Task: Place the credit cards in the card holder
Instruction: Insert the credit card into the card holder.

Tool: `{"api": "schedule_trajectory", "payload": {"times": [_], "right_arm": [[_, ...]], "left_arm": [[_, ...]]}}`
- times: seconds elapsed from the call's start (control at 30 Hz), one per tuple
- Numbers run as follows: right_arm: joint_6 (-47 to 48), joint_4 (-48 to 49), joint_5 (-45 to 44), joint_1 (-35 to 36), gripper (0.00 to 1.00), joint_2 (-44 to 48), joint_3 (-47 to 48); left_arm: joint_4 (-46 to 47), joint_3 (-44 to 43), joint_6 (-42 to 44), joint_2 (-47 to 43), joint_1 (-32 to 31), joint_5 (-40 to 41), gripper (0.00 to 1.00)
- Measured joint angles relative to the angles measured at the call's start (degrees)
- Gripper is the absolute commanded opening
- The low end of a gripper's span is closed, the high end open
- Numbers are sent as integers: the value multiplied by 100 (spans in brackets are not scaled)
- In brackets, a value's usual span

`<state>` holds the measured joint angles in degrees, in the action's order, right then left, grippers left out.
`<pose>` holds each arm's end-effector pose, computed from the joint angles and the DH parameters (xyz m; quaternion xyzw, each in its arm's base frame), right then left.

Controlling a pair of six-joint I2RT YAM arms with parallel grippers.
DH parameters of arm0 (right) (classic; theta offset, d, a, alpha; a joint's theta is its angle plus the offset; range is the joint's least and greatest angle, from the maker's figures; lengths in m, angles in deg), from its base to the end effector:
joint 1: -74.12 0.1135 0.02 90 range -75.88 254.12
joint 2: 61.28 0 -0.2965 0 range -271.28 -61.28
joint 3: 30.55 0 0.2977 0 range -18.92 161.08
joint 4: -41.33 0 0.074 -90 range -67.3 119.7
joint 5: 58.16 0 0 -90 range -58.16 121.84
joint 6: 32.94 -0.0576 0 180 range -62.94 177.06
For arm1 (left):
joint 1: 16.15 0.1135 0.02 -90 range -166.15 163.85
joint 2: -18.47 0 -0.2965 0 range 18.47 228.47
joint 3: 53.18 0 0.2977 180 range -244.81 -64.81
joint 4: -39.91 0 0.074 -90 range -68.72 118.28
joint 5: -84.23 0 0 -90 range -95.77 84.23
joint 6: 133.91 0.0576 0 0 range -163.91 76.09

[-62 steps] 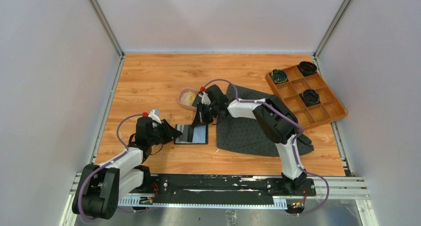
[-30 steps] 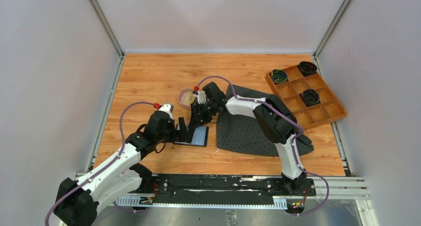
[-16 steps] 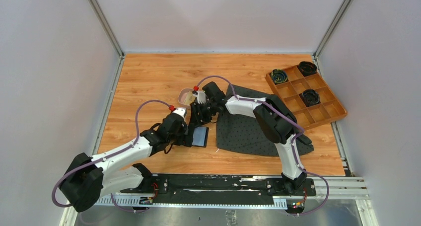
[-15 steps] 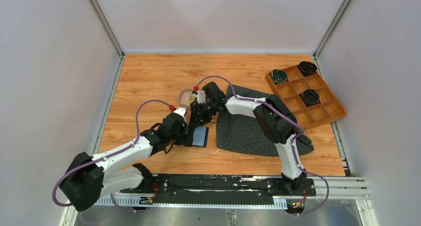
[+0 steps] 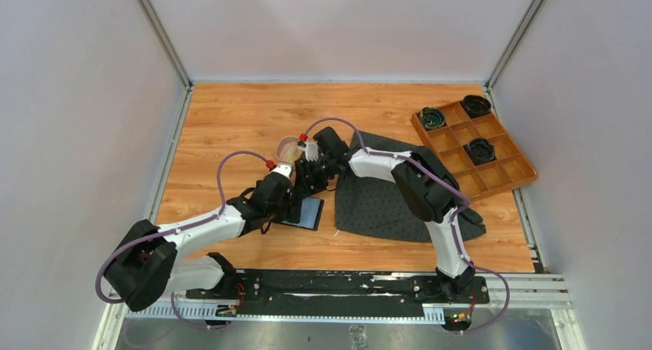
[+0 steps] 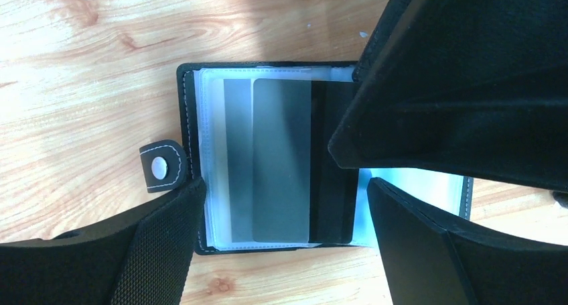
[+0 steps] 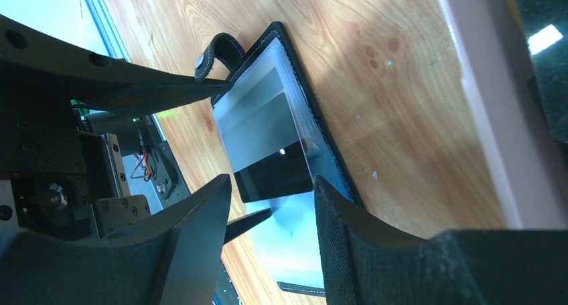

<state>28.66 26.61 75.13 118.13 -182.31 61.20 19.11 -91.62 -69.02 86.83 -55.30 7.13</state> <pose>0.3436 0.3868 0.1414 -0.2590 0.8281 0.4885 0.0925 0.2028 -0.1485 0.1399 0.0769 0.9335 -0.0880 0.3391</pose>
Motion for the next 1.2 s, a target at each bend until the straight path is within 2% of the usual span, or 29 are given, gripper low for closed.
{"api": "schedule_trajectory", "payload": {"times": [0.17,0.23,0.7,0.87,1.07,1.2], "right_arm": [[0,0,7,0,53,0,0],[0,0,13,0,53,0,0],[131,-11,26,0,53,2,0],[251,-63,26,0,53,13,0],[643,-306,35,-42,54,234,0],[1163,-511,203,-136,54,636,-7]], "left_arm": [[-9,0,-81,13,0,138,83],[-15,0,-109,13,0,173,77],[-83,0,-240,13,0,284,48],[-81,0,-262,13,0,289,49],[-142,0,-326,-44,0,271,62],[-363,0,-404,-422,0,208,71]]}}
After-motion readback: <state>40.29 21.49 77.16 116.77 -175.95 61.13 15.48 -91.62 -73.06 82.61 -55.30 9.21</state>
